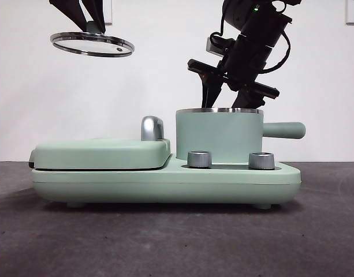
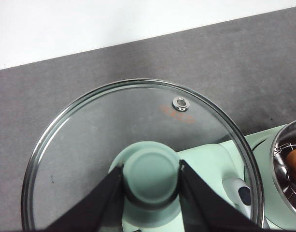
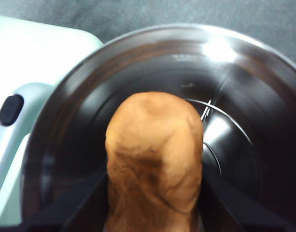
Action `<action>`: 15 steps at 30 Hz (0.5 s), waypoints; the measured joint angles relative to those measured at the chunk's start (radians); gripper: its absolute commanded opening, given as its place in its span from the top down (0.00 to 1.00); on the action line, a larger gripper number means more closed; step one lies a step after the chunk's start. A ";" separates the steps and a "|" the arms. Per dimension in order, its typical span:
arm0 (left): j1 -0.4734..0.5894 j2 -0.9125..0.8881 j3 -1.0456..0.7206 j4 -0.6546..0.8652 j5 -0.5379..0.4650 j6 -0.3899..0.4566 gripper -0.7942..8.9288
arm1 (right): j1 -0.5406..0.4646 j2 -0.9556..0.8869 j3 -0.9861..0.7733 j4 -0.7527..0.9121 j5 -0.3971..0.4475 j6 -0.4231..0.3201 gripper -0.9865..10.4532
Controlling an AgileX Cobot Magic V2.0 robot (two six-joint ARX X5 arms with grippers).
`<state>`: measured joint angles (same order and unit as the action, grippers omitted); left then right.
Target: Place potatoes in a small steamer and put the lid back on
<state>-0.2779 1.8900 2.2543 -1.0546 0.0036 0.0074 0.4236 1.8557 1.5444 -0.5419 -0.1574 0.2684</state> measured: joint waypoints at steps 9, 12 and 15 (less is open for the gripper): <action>0.000 0.000 0.000 0.000 0.000 0.000 0.91 | 0.000 -0.002 0.000 -0.030 -0.001 -0.011 0.52; 0.000 0.000 0.000 0.000 0.000 -0.002 0.91 | 0.002 -0.016 0.000 -0.053 -0.004 -0.011 0.52; 0.000 0.000 0.000 0.000 0.000 -0.004 0.91 | 0.000 -0.061 0.000 -0.082 -0.001 -0.011 0.52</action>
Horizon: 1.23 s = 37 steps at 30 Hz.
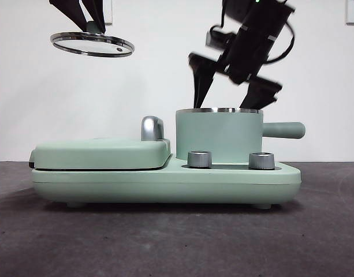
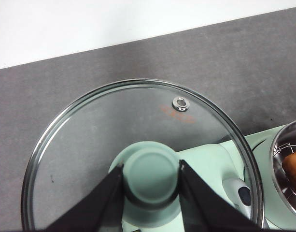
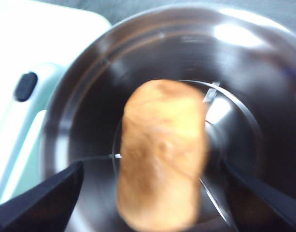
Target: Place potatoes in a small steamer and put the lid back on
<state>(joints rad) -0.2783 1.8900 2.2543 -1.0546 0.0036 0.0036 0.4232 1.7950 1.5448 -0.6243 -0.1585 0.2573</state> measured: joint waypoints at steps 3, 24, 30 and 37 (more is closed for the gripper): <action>-0.001 0.000 0.000 0.000 0.000 -0.005 0.91 | -0.004 -0.074 0.000 -0.040 0.001 0.000 0.52; -0.151 0.000 0.000 0.000 0.000 -0.007 0.91 | 0.013 -0.699 -0.007 -0.541 0.137 -0.099 0.52; -0.239 0.000 0.000 0.000 0.000 -0.007 0.91 | 0.027 -0.942 -0.142 -0.541 0.137 -0.101 0.52; -0.340 0.012 0.000 0.007 0.000 -0.007 0.91 | 0.027 -1.206 -0.331 -0.540 0.137 -0.095 0.52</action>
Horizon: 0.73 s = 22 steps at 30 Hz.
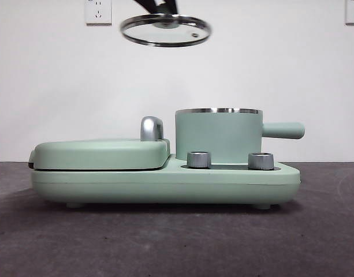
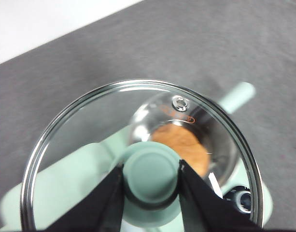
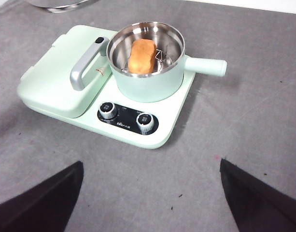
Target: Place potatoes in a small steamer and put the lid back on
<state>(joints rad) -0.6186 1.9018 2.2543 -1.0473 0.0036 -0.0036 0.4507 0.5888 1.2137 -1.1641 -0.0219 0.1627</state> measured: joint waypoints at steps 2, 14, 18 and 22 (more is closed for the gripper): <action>-0.026 0.019 0.000 0.008 0.000 0.000 0.91 | 0.000 -0.057 -0.036 0.000 0.000 0.003 0.52; -0.113 0.158 0.000 0.133 -0.002 -0.003 0.91 | 0.000 -0.133 -0.066 0.000 0.000 0.029 0.52; -0.110 0.162 0.000 0.130 -0.015 -0.023 0.91 | 0.000 -0.133 -0.066 0.001 0.000 0.029 0.52; -0.110 0.182 0.000 0.131 -0.016 -0.027 0.91 | 0.000 -0.133 -0.066 0.000 0.000 0.029 0.52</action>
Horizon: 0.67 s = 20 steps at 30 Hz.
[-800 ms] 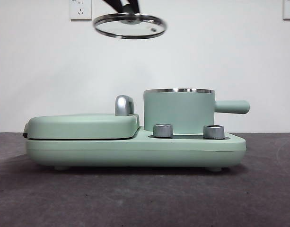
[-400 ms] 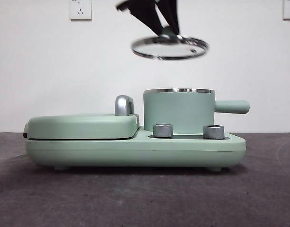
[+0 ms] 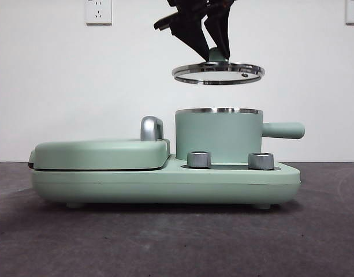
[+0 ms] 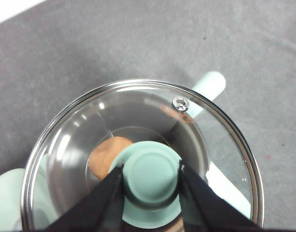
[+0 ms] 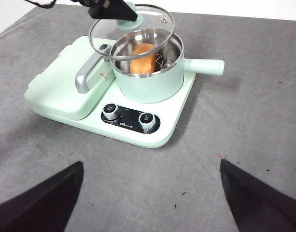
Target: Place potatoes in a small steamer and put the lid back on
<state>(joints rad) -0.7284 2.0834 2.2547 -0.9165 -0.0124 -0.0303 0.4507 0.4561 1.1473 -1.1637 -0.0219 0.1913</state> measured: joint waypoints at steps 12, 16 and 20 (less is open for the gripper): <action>0.015 0.081 0.000 0.039 -0.015 -0.008 0.91 | 0.000 0.000 0.000 0.000 0.000 0.000 0.52; 0.017 0.081 0.000 0.067 -0.015 -0.008 0.91 | 0.000 0.000 0.000 0.000 0.000 0.000 0.52; 0.022 0.083 0.000 0.068 -0.015 -0.008 0.91 | 0.000 0.000 0.000 0.000 0.000 0.000 0.52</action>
<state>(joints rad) -0.7067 2.1666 2.2547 -0.8486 -0.0277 -0.0383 0.4507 0.4561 1.1473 -1.1637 -0.0219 0.1913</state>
